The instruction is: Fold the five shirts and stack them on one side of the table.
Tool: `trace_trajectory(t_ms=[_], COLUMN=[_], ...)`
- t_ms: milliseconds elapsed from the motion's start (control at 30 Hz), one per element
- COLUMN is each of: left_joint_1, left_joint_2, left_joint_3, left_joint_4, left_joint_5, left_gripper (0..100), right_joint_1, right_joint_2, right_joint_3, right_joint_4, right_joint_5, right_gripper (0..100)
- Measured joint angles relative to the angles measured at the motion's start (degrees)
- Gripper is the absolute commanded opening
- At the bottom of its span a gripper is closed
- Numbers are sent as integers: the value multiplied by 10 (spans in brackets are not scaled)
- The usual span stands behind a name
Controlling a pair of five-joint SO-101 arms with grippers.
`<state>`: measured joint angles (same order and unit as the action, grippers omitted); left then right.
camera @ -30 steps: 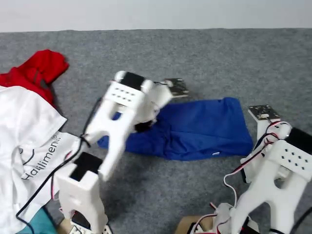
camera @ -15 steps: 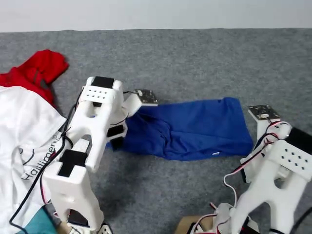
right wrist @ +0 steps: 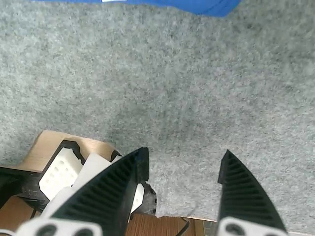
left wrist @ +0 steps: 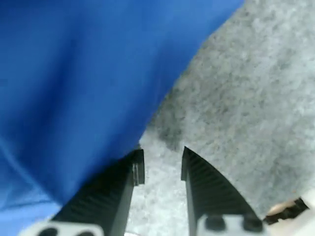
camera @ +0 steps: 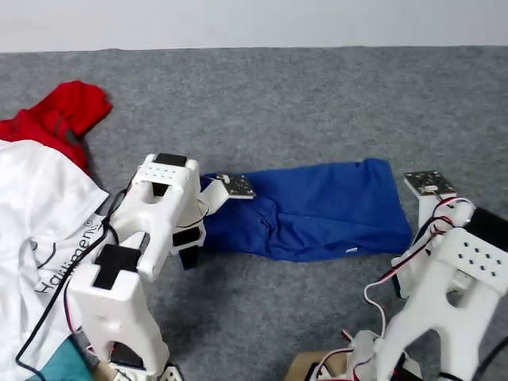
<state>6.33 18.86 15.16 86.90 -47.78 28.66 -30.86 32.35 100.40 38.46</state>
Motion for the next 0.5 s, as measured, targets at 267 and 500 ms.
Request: trace_trajectory(t_ms=[267,500], left_joint_1=[17,28], left_joint_2=[-128,-125], left_joint_3=[0,0], left_joint_4=[49,5], left_joint_5=[2,4], left_gripper=[137,138], right_joint_1=[0,0], right_joint_2=[0,0], right_joint_3=[0,0], right_joint_4=[0,0], right_joint_5=[0,0], right_gripper=[245,245])
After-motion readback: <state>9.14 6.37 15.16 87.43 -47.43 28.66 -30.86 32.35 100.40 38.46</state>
